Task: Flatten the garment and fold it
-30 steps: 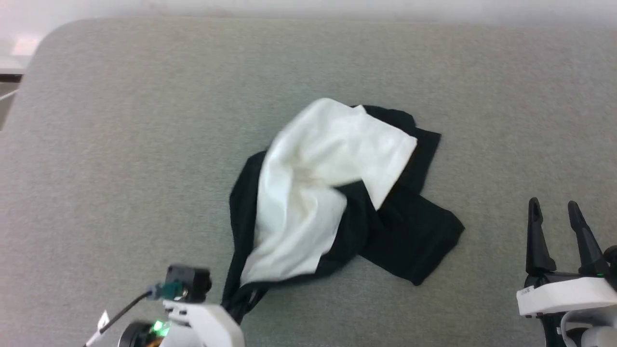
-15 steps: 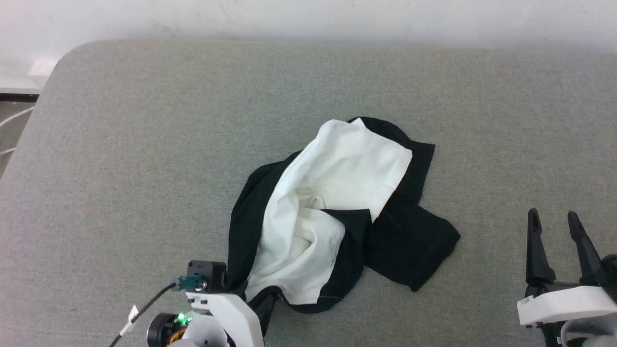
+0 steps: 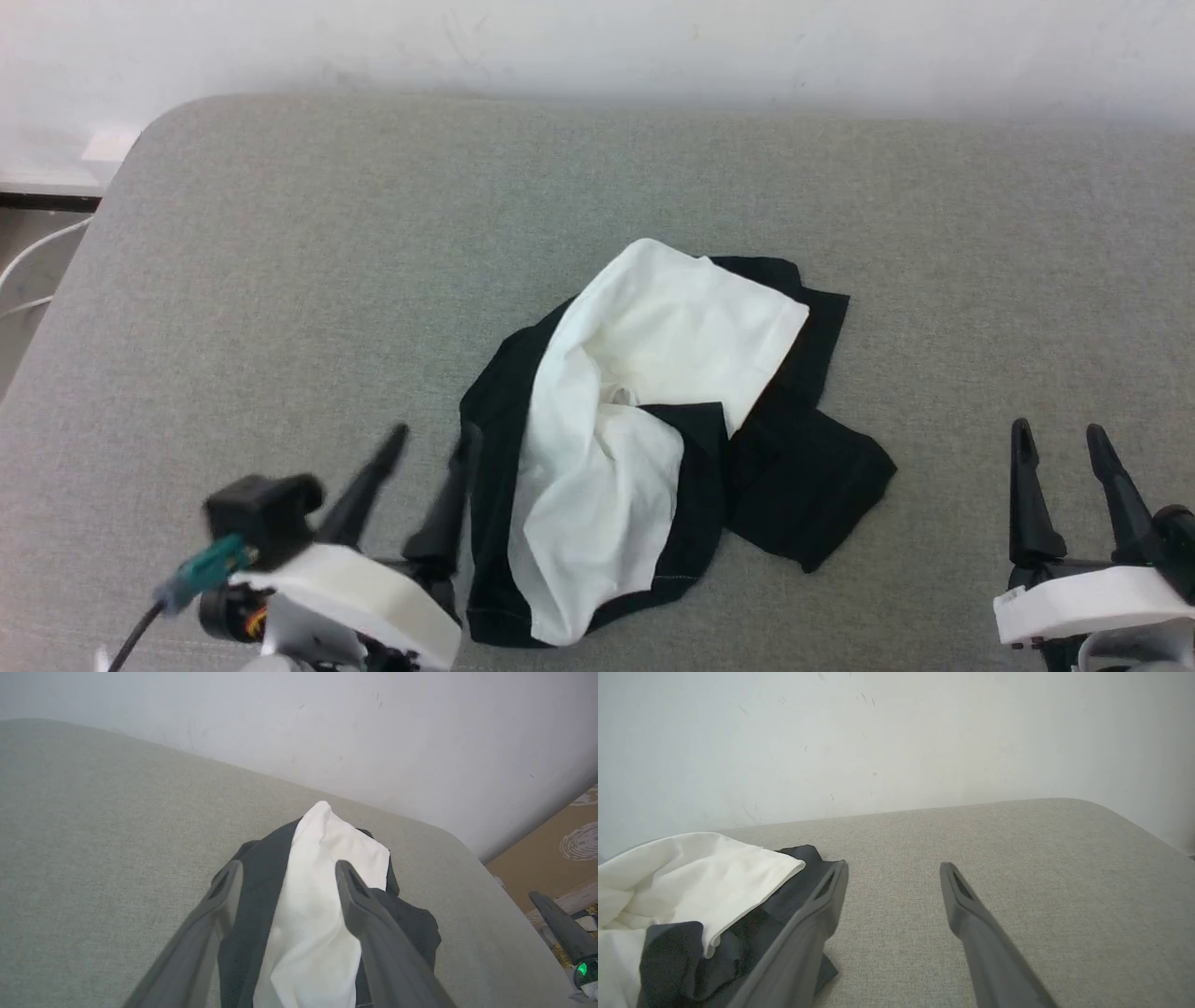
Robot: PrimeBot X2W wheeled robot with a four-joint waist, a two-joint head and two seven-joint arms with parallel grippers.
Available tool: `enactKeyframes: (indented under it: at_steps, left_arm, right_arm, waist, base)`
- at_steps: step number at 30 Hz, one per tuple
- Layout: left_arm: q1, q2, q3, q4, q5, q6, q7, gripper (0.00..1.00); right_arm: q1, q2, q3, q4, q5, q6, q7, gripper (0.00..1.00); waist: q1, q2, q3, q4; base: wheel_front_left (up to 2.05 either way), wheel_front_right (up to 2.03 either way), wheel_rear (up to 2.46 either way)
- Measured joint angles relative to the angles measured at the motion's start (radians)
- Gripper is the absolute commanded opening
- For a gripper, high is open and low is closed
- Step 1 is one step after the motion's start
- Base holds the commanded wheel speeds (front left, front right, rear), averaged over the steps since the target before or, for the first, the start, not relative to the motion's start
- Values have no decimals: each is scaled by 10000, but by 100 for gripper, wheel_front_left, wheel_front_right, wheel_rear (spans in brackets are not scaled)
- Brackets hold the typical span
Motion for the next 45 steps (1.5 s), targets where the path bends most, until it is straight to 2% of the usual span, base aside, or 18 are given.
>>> enactKeyframes:
  at_steps: [4,6,8,10,15,19,22,24,28,34,36,38,41,45]
  left_arm:
    - [159,-487,439,165,1083,278,-1875,100]
    - [186,-951,897,280,1733,453,-2169,100]
    - [294,-1231,1323,403,2955,470,-2196,100]
    - [540,-1772,1987,414,3975,518,-2203,100]
    - [1603,-3246,3459,550,5047,-196,-2203,100]
    - [1995,-4031,4284,575,5632,-1124,-2203,100]
    - [2095,-4360,4608,640,6082,-1703,-2203,100]
    - [2166,-4514,4796,731,6276,-1975,-2203,100]
    - [2172,-4721,5043,815,6456,-2341,-2203,100]
    - [2165,-4817,5024,1060,6518,-2679,-2203,100]
    - [2164,-4821,4982,1158,6493,-2736,-2203,100]
    - [2155,-4823,4901,1179,6370,-2736,-2205,100]
    - [2150,-4828,4792,1216,6291,-2732,-2203,100]
    - [2104,-4832,4709,1312,6218,-2731,-2203,100]
  right_arm:
    - [-2,2,6,4,-4,0,0,100]
    - [1,-2,-33,2,-6,0,0,100]
    - [2,-2,-44,-6,-6,0,0,100]
    - [1,2,-77,-50,-8,0,0,100]
    - [-11,0,-132,-217,245,0,0,100]
    - [-50,-12,-8,-368,508,0,0,100]
    - [-176,-27,688,-58,508,0,148,100]
    - [-412,31,1118,40,284,0,788,100]
    - [-1187,-107,1908,4,-96,0,2989,100]
    - [-1666,-1482,3012,282,-65,0,6646,100]
    - [-1730,-1829,3260,328,-42,0,7488,100]
    - [-1825,-2288,3818,284,35,6,8025,100]
    - [-2040,-2673,4188,322,86,2,8251,100]
    - [-2378,-2805,4487,780,211,2,8426,100]
  waist:
    - [1,0,-30,-34]
    - [0,0,-37,-64]
    - [2,0,-35,-98]
    - [1,0,-26,-115]
    - [1,0,-45,-139]
    - [1,0,-77,-42]
    - [1,0,-98,75]
    - [1,0,-112,150]
    - [1,0,-106,288]
    - [1,0,-21,565]
    - [1,0,19,669]
    - [1,0,71,778]
    - [1,0,166,950]
    - [1,0,341,1136]
  base:
    - [0,0,0]
    - [0,0,0]
    - [0,0,0]
    - [0,0,0]
    - [0,0,0]
    - [0,0,0]
    - [0,0,0]
    - [0,0,0]
    - [0,0,0]
    - [0,0,0]
    - [0,0,0]
    - [0,0,0]
    - [0,0,0]
    - [0,0,0]
